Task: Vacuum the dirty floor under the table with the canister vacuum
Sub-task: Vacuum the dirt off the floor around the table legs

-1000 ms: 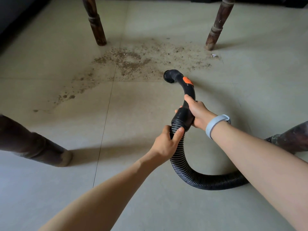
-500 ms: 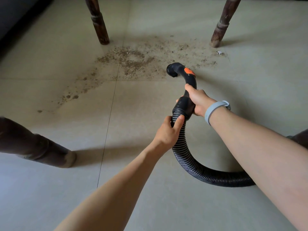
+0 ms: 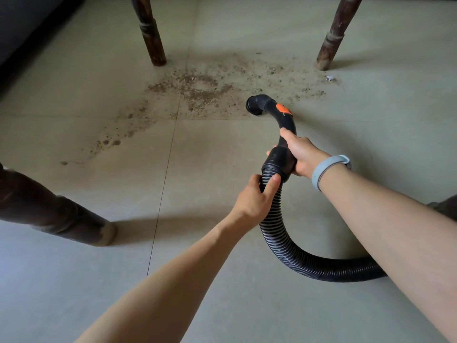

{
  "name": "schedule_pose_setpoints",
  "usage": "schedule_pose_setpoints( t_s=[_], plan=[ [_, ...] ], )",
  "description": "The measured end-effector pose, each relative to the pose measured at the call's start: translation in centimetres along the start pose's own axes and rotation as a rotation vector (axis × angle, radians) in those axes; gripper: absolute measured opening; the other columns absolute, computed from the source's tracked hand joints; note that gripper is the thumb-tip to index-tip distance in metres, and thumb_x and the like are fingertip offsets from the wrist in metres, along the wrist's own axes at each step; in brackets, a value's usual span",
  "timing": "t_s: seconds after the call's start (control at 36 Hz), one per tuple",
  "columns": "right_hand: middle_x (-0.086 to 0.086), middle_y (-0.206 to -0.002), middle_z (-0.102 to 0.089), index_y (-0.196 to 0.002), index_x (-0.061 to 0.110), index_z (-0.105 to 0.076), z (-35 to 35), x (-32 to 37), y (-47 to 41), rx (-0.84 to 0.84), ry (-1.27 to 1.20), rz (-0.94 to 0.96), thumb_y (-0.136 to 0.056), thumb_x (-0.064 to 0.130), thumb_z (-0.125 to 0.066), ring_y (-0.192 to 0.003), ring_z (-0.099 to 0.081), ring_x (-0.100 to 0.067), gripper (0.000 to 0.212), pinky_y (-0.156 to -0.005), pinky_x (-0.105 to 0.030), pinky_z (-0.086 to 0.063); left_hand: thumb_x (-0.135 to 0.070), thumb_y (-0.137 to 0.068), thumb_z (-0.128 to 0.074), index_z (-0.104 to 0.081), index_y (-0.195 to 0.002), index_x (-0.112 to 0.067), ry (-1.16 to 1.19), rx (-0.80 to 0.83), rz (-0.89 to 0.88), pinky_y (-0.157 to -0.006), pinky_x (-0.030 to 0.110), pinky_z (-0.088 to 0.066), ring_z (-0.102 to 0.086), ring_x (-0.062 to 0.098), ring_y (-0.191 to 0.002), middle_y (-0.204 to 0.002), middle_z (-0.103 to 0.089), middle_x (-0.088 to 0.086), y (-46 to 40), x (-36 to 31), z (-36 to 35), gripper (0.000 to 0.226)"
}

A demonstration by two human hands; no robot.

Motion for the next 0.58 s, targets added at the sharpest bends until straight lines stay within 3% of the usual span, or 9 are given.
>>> schedule_pose_setpoints(
  t_s=[0.22,0.58],
  plan=[
    [-0.009,-0.087,-0.058,-0.119,0.006,-0.04,0.8,-1.1,1.0,0.036,-0.037,-0.017,-0.098,0.035,-0.052,-0.071,-0.067,-0.022,0.038,-0.059,-0.037,-0.054,-0.047,-0.098,-0.042,-0.047,-0.116,-0.008,-0.07,0.026,0.009,-0.07,0.027,-0.038,-0.054,0.02,-0.085,-0.091,-0.056,0.001,1.5,0.0,-0.5,0.043],
    [-0.008,-0.08,-0.055,-0.114,0.004,-0.041,0.4,-1.6,1.1,0.076,-0.038,-0.014,-0.098,0.033,-0.052,-0.069,-0.065,-0.023,0.035,-0.063,-0.038,-0.054,-0.048,-0.098,-0.041,-0.043,-0.104,-0.012,-0.089,0.014,0.023,-0.068,0.026,-0.034,-0.052,0.021,-0.083,-0.092,-0.056,0.003,2.3,0.5,-0.6,0.036]
  ],
)
Point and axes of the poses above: each hand's wrist, its own y-axis away from the middle knuckle, its own z-axis out of the back of the hand, x = y × z, the point moved 1 cm from there along -y, towards the middle knuckle
